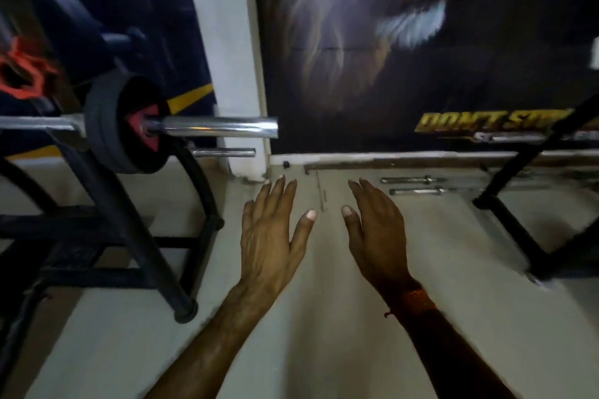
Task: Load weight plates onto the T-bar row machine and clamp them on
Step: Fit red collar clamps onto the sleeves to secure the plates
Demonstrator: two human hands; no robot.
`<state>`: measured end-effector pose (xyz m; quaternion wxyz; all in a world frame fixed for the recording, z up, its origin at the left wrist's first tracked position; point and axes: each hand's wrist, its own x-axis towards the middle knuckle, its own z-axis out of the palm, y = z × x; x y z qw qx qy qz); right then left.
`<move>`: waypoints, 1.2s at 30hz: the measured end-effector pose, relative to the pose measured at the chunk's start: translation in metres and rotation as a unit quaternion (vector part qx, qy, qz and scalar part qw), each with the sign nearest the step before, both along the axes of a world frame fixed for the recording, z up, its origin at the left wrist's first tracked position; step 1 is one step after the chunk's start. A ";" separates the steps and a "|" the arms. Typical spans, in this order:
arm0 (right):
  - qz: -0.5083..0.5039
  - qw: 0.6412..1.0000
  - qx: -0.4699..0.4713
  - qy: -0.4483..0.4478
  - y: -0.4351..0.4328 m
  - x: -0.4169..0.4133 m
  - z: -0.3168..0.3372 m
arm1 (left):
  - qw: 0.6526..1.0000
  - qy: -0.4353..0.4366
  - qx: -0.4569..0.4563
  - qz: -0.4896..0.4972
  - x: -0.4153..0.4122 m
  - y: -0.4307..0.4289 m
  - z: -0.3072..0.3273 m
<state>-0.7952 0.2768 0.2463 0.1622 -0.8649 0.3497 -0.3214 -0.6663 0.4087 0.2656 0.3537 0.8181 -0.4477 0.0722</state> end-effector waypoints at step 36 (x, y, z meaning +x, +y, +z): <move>0.684 0.722 -0.106 -0.028 -0.081 0.547 0.149 | 0.800 -0.060 -0.006 0.597 0.303 -0.038 0.119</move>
